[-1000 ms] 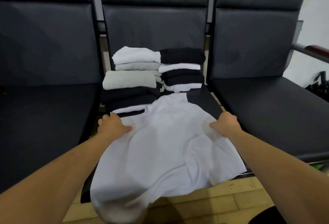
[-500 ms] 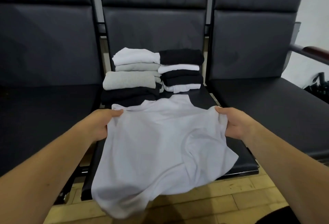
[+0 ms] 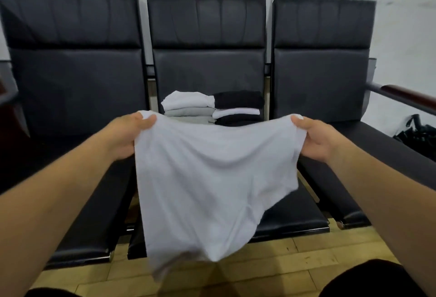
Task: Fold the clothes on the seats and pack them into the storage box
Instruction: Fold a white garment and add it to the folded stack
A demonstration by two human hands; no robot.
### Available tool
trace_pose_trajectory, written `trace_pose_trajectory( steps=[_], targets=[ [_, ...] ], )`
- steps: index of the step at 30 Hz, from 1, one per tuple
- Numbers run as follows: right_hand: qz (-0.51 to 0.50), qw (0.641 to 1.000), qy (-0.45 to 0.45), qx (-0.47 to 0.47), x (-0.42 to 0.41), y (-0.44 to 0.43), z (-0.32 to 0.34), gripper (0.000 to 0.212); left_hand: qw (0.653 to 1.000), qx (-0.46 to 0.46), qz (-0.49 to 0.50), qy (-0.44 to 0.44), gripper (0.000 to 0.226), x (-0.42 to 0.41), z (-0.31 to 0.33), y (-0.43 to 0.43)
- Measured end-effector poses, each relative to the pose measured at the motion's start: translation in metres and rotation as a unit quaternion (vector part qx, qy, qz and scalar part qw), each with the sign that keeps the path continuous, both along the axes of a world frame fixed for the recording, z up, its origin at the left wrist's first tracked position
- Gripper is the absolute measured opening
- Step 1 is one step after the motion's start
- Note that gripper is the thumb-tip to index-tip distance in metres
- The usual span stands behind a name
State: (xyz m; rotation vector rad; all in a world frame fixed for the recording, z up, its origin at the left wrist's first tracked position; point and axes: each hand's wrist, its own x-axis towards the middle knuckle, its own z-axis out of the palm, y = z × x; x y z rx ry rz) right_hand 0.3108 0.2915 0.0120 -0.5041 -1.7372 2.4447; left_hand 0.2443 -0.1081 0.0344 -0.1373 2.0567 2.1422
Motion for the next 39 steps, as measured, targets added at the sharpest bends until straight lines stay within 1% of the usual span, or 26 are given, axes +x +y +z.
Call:
trace_pose_trajectory(
  steps=[2,3,5,6,8,11,13,15,16,18,19,20,21,23,24,26,27,28,29,31,33,36,39],
  targets=[
    [-0.014,1.0,0.012,-0.008,0.002,-0.003,0.021,0.026,0.999,-0.037,-0.003,0.022,0.045,-0.003,0.024,-0.003],
    [-0.024,1.0,0.016,-0.005,0.001,-0.005,0.031,0.028,0.998,-0.053,0.003,0.036,0.042,-0.005,0.035,-0.004],
    [-0.048,0.999,0.002,0.025,-0.001,-0.008,0.044,0.036,0.996,-0.07,0.029,0.05,0.045,-0.006,0.055,-0.002],
    [-0.058,0.998,-0.003,0.037,-0.003,-0.007,0.05,0.037,0.996,-0.064,0.044,0.052,0.044,-0.006,0.063,-0.003],
    [-0.068,0.997,-0.01,0.044,-0.007,-0.007,0.061,0.033,0.997,-0.034,0.051,0.046,0.036,-0.008,0.075,-0.003],
    [-0.052,0.998,-0.028,0.015,-0.013,-0.006,0.077,0.028,0.999,0.011,0.025,0.04,0.024,-0.008,0.086,-0.003],
    [-0.028,0.999,-0.024,-0.005,-0.016,-0.005,0.085,0.025,0.998,-0.013,0.025,0.06,0.023,-0.009,0.088,-0.004],
    [0.0,1.0,-0.009,0.0,-0.019,-0.004,0.091,0.025,0.989,-0.096,0.05,0.098,0.023,-0.013,0.087,-0.006],
    [0.011,1.0,0.004,0.01,-0.02,-0.003,0.094,0.027,0.975,-0.174,0.061,0.128,0.026,-0.013,0.086,-0.009],
    [0.016,0.997,0.028,0.077,-0.024,-0.001,0.096,0.029,0.915,-0.359,0.058,0.175,0.027,-0.016,0.085,-0.014],
    [0.009,0.99,0.03,0.139,-0.025,-0.001,0.096,0.027,0.895,-0.402,0.05,0.187,0.02,-0.018,0.083,-0.015],
    [0.003,0.977,0.024,0.211,-0.027,-0.001,0.094,0.024,0.893,-0.406,0.043,0.187,0.012,-0.019,0.083,-0.015],
    [-0.002,0.958,0.017,0.285,-0.028,-0.002,0.093,0.02,0.902,-0.388,0.04,0.182,0.006,-0.019,0.082,-0.015],
    [-0.014,0.915,0.008,0.404,-0.035,0.0,0.093,0.016,0.93,-0.326,0.053,0.164,0.006,-0.024,0.08,-0.018],
    [-0.023,0.898,0.008,0.438,-0.039,0.001,0.094,0.015,0.944,-0.285,0.064,0.154,0.009,-0.027,0.08,-0.019],
    [-0.054,0.881,0.023,0.47,-0.048,0.005,0.102,0.016,0.969,-0.182,0.087,0.143,0.01,-0.036,0.082,-0.021],
    [-0.072,0.872,0.036,0.483,-0.052,0.006,0.108,0.018,0.976,-0.136,0.09,0.142,0.008,-0.04,0.086,-0.021],
    [-0.088,0.864,0.048,0.493,-0.056,0.008,0.114,0.019,0.979,-0.11,0.085,0.148,0.009,-0.044,0.09,-0.022],
    [-0.103,0.859,0.056,0.499,-0.059,0.009,0.121,0.02,0.978,-0.106,0.077,0.162,0.013,-0.048,0.095,-0.023],
    [-0.123,0.855,0.077,0.498,-0.064,0.014,0.135,0.021,0.965,-0.148,0.07,0.206,0.021,-0.053,0.109,-0.026],
    [-0.138,0.85,0.101,0.498,-0.066,0.017,0.147,0.019,0.947,-0.184,0.095,0.246,0.026,-0.053,0.122,-0.03],
    [-0.165,0.848,0.131,0.486,-0.066,0.02,0.154,0.017,0.921,-0.232,0.144,0.277,0.026,-0.047,0.132,-0.034],
    [-0.172,0.86,0.137,0.461,-0.066,0.021,0.145,0.005,0.885,-0.309,0.181,0.297,0.026,-0.036,0.128,-0.036]
  ],
)
